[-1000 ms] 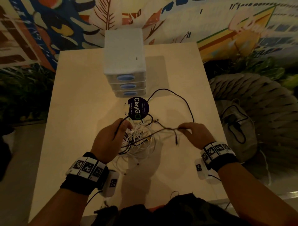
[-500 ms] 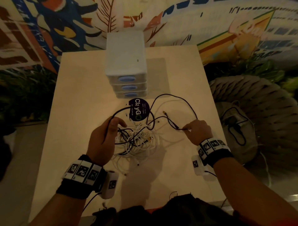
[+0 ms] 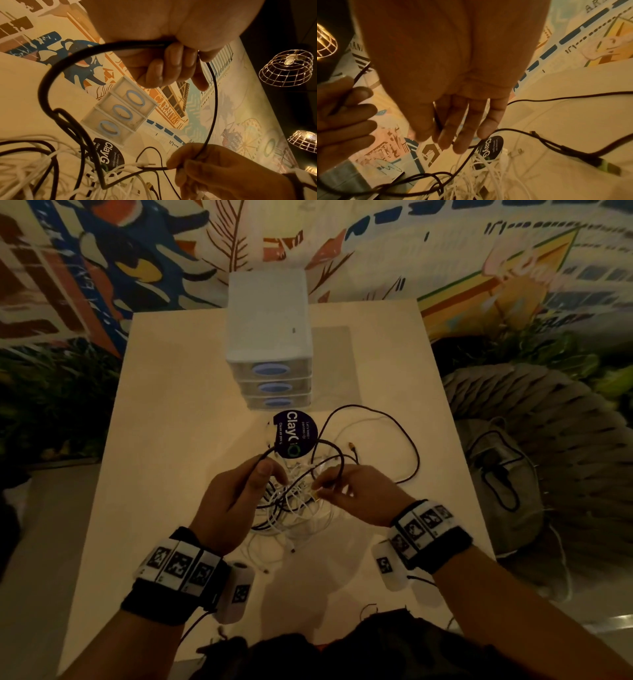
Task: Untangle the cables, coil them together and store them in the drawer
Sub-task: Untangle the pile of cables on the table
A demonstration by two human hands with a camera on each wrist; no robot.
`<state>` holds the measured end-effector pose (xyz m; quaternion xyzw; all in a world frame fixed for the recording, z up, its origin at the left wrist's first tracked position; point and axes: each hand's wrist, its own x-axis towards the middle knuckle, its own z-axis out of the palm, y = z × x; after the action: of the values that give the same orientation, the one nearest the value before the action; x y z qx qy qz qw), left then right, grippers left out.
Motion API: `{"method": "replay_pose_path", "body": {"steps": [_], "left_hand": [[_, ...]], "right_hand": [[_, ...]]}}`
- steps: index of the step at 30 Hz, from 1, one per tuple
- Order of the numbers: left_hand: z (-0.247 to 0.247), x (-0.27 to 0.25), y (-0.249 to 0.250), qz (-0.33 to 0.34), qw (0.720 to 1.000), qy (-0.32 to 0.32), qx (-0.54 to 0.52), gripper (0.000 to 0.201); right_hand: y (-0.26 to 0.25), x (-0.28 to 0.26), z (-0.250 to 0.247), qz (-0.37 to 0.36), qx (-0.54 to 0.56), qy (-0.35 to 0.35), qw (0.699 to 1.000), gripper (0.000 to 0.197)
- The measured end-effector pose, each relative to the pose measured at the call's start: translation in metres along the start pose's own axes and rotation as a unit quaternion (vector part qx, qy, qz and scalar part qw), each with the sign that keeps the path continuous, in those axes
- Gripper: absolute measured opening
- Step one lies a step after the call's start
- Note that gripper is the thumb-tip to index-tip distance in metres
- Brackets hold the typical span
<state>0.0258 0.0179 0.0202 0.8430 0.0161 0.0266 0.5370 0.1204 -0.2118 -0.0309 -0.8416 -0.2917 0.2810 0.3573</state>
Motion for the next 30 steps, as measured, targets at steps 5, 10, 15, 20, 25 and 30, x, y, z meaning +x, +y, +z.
{"method": "replay_pose_path", "body": {"steps": [5,10,15,20,25,30], "left_hand": [[-0.01,-0.004,-0.009,-0.02,0.991,-0.109,-0.08,0.054],[-0.007,0.007,-0.017,-0.227,0.953,-0.107,-0.171,0.075],[0.015,0.023,-0.013,-0.248,0.956,-0.141,-0.066,0.07],[0.03,0.03,-0.02,-0.188,0.962,-0.187,0.068,0.014],[0.037,0.02,-0.03,-0.261,0.95,-0.167,-0.024,0.037],[0.035,0.02,-0.03,-0.206,0.972,-0.111,-0.015,0.048]], "right_hand": [[-0.005,-0.001,-0.005,-0.012,0.025,0.139,0.99,0.018],[0.0,-0.015,0.001,-0.144,-0.097,0.136,0.975,0.033],[0.006,-0.018,0.025,-0.207,-0.135,0.116,0.962,0.02],[0.009,-0.02,0.041,-0.218,-0.151,0.11,0.958,0.016],[0.009,-0.027,0.042,-0.191,-0.16,0.096,0.964,0.026],[0.016,-0.036,0.035,-0.143,-0.079,0.056,0.985,0.053]]}}
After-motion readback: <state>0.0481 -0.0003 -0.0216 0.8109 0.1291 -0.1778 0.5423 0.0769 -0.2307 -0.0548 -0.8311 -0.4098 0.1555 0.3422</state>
